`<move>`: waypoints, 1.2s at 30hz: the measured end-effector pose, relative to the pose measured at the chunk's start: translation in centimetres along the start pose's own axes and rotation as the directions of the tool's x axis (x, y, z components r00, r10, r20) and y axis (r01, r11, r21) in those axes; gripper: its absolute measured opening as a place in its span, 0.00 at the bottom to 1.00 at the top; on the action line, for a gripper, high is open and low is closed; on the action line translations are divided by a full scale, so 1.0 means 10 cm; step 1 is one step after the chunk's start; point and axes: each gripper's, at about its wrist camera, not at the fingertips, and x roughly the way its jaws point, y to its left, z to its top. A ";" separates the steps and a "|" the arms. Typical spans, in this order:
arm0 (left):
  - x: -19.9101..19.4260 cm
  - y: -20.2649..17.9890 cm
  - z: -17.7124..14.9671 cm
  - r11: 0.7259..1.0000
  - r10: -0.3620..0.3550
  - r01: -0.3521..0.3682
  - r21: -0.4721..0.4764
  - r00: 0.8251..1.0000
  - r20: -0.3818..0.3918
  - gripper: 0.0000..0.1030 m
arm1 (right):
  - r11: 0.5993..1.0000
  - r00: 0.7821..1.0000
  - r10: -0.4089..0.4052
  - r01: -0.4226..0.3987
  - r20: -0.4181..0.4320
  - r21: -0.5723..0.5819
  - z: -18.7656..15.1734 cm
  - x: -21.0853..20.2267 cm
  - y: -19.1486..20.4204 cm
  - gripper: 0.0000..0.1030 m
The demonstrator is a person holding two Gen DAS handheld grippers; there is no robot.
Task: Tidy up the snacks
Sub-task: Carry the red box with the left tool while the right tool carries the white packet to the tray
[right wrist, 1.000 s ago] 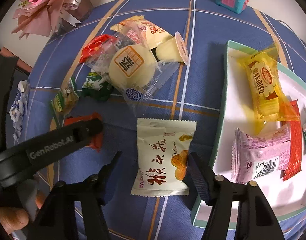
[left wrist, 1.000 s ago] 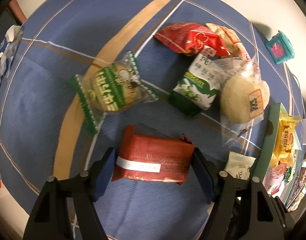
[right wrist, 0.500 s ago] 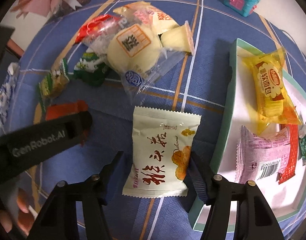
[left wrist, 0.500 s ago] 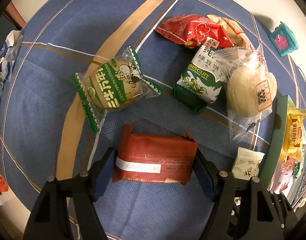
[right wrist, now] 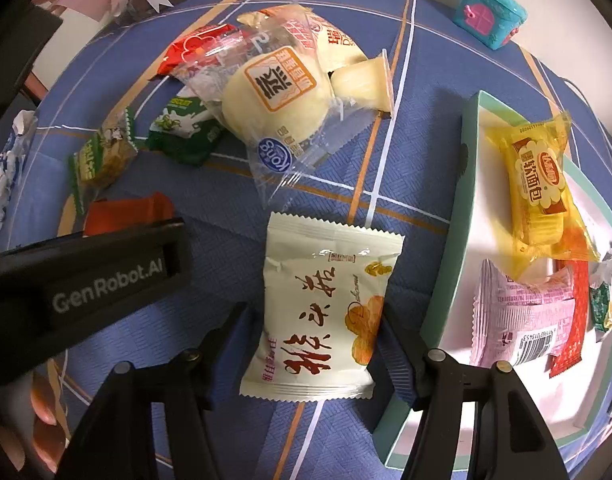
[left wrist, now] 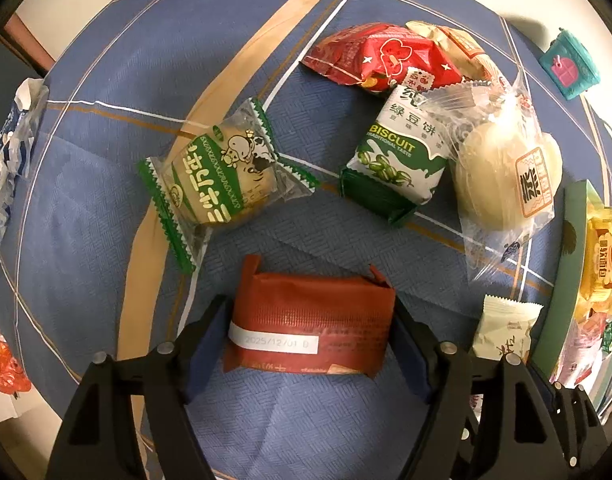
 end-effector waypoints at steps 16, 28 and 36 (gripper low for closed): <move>-0.16 0.13 0.03 0.999 -0.020 0.021 -0.039 1.000 0.022 0.62 | 0.999 1.000 0.018 -0.017 -0.016 0.030 0.08 -0.10 -0.20 0.54; -0.63 0.20 0.08 0.998 -0.041 0.047 -0.050 0.994 0.104 0.62 | 0.996 0.997 0.059 -0.061 0.040 0.070 0.13 -0.49 -0.43 0.54; -1.07 0.28 0.09 0.997 -0.041 0.052 -0.051 0.980 0.196 0.62 | 0.991 0.988 0.088 -0.101 0.128 0.091 0.16 -0.91 -0.62 0.54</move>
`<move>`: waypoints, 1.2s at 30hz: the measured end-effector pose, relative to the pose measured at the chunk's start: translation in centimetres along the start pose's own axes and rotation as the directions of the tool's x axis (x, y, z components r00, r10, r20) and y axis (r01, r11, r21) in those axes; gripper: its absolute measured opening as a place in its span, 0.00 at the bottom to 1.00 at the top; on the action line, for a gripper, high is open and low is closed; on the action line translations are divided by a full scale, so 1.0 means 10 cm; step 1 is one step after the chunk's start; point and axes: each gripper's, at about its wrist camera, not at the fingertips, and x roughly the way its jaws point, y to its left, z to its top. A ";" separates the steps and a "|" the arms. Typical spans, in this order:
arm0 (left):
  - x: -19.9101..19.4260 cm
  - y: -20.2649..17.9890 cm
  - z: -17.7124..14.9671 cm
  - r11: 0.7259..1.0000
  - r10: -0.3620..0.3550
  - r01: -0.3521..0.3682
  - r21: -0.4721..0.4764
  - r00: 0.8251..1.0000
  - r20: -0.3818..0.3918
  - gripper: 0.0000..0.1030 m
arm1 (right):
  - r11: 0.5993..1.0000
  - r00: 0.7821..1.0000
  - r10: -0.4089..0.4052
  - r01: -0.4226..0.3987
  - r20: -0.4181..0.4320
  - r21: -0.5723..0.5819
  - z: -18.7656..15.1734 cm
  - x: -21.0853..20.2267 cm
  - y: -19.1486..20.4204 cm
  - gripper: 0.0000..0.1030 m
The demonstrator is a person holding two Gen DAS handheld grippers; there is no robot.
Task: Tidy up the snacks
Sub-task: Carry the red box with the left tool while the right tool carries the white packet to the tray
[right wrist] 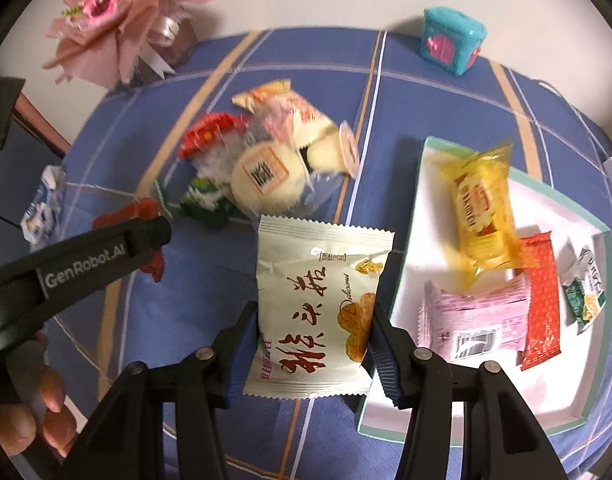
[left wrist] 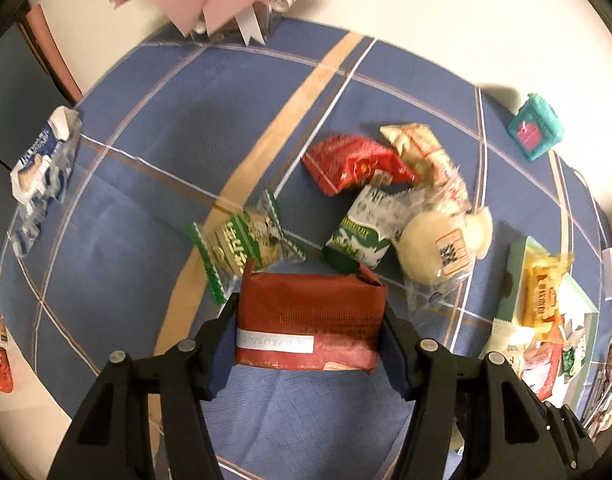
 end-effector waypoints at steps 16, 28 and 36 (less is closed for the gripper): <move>-0.27 -0.25 -0.08 1.000 -0.013 0.011 0.029 0.997 0.072 0.62 | 0.991 0.998 -0.015 0.008 0.053 0.132 -0.06 -0.23 -0.45 0.54; -0.33 -0.77 -0.18 0.990 -0.050 0.039 0.136 0.996 0.079 0.62 | 0.927 0.992 -0.123 0.101 0.039 0.360 -0.15 -0.32 -1.45 0.54; -0.37 -1.28 -0.37 0.964 -0.105 0.087 0.250 0.992 0.063 0.62 | 0.878 0.988 -0.151 0.117 0.035 0.464 -0.29 -0.39 -1.91 0.54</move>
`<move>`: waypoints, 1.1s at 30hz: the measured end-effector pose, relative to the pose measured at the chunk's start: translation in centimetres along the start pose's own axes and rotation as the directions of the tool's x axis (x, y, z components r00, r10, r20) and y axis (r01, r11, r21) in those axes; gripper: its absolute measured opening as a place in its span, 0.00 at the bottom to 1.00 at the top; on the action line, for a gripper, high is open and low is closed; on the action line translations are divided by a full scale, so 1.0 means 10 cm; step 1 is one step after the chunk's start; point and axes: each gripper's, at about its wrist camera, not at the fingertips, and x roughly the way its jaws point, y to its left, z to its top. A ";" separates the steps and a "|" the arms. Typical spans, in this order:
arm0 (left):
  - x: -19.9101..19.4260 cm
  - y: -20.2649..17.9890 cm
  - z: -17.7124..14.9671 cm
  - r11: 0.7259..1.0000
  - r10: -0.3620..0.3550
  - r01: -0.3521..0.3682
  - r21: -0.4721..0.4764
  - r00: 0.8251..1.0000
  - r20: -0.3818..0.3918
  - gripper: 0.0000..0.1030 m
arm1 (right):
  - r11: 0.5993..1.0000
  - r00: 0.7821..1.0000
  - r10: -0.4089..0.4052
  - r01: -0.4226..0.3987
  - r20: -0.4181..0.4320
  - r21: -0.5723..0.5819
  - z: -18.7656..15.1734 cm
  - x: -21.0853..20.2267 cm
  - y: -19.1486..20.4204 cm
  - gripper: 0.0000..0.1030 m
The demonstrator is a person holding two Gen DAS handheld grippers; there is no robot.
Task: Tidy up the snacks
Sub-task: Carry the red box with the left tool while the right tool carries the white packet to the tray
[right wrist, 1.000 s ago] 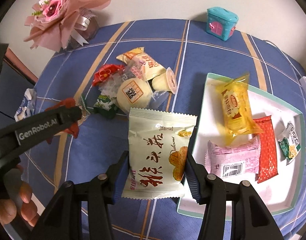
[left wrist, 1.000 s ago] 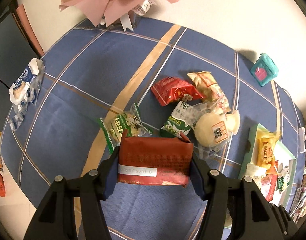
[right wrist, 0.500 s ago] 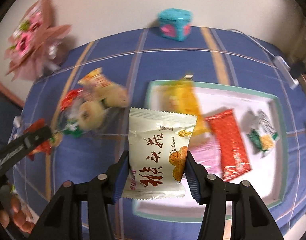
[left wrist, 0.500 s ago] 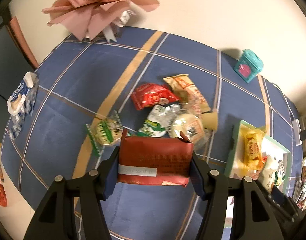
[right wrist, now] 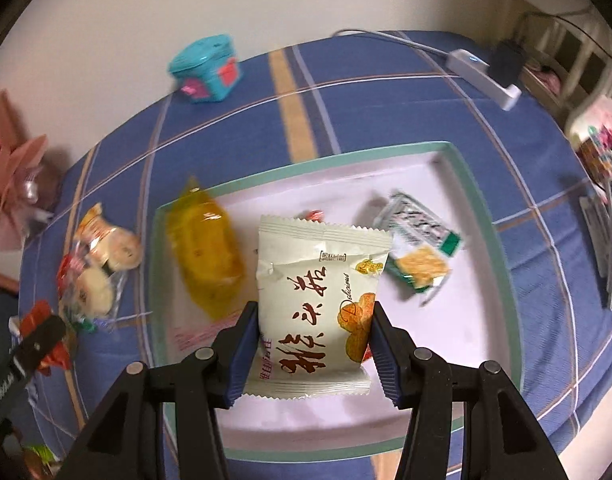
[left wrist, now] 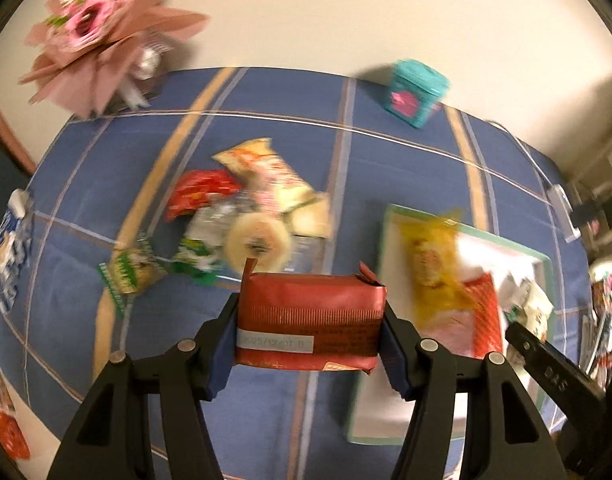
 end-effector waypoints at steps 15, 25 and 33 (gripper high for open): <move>0.21 -1.18 -0.26 0.957 -0.120 0.135 0.258 0.990 -0.073 0.62 | 0.992 0.999 -0.023 0.020 0.024 0.128 0.09 -0.08 -0.56 0.54; 0.45 -1.46 -0.32 0.939 -0.159 0.188 0.290 0.980 -0.119 0.62 | 0.986 0.999 -0.014 0.008 0.034 0.164 0.13 -0.08 -0.71 0.54; 0.53 -1.49 -0.31 0.935 -0.180 0.206 0.289 0.977 -0.114 0.62 | 0.990 0.999 0.023 -0.029 0.044 0.140 0.19 0.01 -0.62 0.54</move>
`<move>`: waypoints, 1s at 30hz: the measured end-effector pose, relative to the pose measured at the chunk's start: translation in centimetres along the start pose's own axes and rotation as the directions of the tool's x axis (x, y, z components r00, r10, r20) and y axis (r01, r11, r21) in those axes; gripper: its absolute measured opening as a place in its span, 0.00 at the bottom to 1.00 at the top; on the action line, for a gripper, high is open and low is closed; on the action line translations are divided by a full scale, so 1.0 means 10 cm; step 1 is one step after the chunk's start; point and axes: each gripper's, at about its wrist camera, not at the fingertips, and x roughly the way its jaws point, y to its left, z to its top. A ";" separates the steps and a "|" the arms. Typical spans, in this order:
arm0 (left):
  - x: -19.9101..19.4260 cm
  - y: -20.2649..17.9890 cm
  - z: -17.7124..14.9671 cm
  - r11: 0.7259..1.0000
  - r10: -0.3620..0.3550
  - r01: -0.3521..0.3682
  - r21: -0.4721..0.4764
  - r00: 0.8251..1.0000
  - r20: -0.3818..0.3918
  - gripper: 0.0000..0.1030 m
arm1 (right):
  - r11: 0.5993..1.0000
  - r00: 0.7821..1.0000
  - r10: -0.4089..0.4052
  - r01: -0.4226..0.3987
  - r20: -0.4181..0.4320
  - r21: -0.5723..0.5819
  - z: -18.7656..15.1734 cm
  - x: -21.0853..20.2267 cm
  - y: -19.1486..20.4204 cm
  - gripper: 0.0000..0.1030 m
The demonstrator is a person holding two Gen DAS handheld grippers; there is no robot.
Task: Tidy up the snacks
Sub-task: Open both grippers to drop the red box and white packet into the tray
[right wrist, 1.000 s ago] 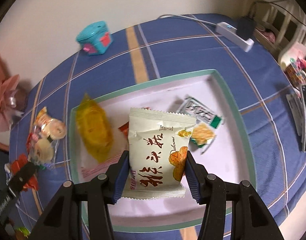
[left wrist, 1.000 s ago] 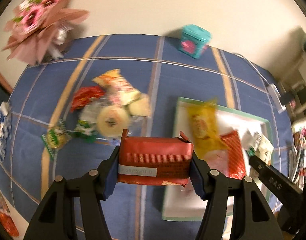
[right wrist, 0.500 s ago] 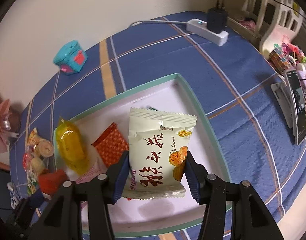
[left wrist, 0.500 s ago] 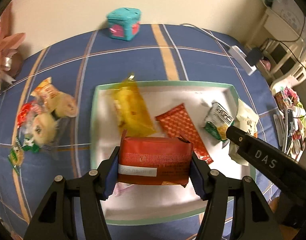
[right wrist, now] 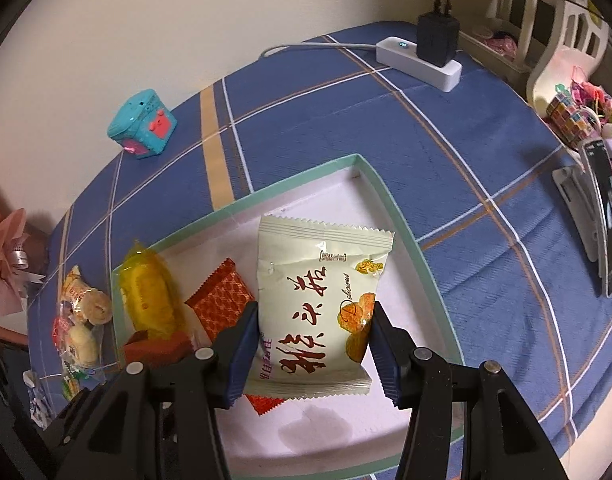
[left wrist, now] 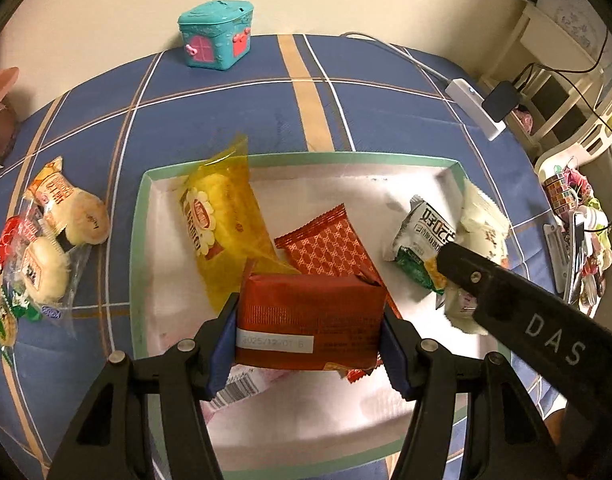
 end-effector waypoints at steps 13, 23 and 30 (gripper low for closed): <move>0.08 -0.10 0.03 0.999 -0.006 0.005 0.049 1.000 0.027 0.65 | 1.000 1.000 0.024 -0.024 -0.010 -0.011 0.02 0.14 0.05 0.55; 0.01 -0.12 0.06 0.998 -0.009 0.007 0.059 0.999 0.036 0.69 | 0.999 0.999 0.036 -0.036 0.005 0.000 0.05 0.07 0.03 0.56; -0.12 -0.06 0.08 0.999 0.005 -0.006 0.043 1.000 0.020 0.69 | 0.999 0.998 0.034 -0.035 0.058 0.013 0.09 -0.12 0.01 0.56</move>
